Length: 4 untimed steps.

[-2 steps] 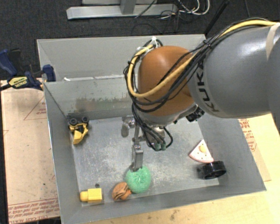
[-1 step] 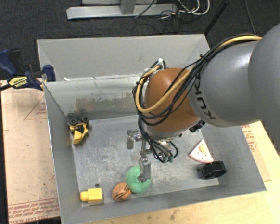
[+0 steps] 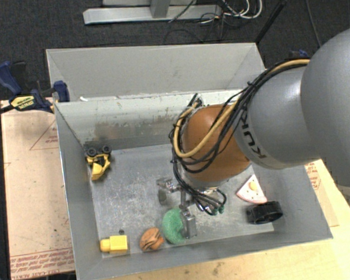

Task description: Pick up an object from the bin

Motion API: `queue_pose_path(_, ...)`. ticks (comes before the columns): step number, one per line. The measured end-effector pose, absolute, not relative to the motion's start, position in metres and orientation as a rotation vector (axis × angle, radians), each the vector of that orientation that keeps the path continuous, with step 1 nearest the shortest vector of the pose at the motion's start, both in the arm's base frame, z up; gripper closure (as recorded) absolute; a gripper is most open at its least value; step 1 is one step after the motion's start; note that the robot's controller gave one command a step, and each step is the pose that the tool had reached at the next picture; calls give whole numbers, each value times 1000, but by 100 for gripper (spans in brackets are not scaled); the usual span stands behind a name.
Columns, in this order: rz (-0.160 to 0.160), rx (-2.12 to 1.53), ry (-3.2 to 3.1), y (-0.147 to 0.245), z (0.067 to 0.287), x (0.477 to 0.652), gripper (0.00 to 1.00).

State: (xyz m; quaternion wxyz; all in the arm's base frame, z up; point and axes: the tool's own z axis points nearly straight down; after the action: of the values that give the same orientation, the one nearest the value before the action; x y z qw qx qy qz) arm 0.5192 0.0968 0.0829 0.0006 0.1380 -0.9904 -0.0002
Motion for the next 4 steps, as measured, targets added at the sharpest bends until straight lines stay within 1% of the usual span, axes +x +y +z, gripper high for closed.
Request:
queue_pose_path(1, -3, 659, -3068, 116, 72, 498, 100)
queue_pose_path(2, -3, 659, -3068, 116, 72, 498, 100)
queue_pose_path(3, -3, 659, -3067, 110, 119, 509, 100)
queue_pose_path(4, -2, 642, -3090, 119, 138, 507, 100)
